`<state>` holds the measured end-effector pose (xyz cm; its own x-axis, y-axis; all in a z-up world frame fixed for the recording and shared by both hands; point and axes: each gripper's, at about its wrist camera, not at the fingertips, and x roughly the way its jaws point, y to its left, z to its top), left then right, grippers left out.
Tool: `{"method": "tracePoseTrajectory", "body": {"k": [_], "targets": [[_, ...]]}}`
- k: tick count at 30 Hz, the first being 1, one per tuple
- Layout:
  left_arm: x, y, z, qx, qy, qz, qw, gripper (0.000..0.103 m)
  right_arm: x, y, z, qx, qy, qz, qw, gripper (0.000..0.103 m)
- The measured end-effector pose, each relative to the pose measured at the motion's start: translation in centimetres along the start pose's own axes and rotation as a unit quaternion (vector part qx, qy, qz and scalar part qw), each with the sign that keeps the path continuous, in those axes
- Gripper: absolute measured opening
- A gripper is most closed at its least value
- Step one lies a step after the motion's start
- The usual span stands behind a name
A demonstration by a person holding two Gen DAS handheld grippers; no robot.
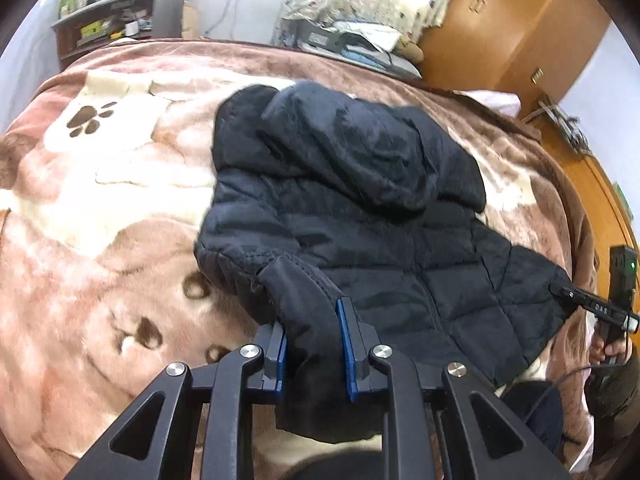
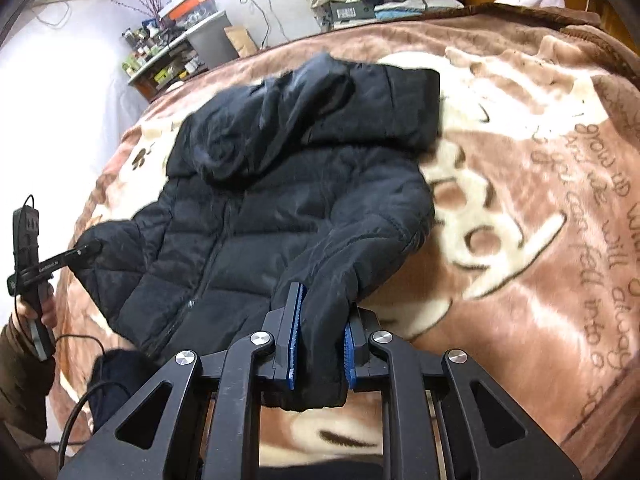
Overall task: Fold large clothes
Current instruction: 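Grasp the jacket hem with the left tool while the right tool grasps it too, then lift the hem with both tools and fold it over toward the hood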
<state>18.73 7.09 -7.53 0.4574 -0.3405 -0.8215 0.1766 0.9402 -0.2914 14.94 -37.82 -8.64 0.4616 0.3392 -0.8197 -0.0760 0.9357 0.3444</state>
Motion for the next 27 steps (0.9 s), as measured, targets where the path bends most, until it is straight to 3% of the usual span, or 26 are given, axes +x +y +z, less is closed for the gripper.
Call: {"method": "tracePoseTrajectory", "body": {"k": [13, 18, 27], "targets": [[-0.2, 1.5, 8.2, -0.048, -0.044, 0.0, 0.9979, 0.021, -0.9, -0.6, 7.4, 0.02, -0.038, -0.007, 0.999, 0.017], [1.2, 3.0, 12.0, -0.082, -0.052, 0.001, 0.9953, 0.022, 0.1, -1.8, 11.1, 0.041, -0.044, -0.004, 0.998, 0.017], [5.0, 4.1, 19.3, -0.096, -0.055, 0.017, 0.9937, 0.022, 3.5, -4.1, 18.1, 0.073, -0.046, -0.002, 0.996, 0.017]]}}
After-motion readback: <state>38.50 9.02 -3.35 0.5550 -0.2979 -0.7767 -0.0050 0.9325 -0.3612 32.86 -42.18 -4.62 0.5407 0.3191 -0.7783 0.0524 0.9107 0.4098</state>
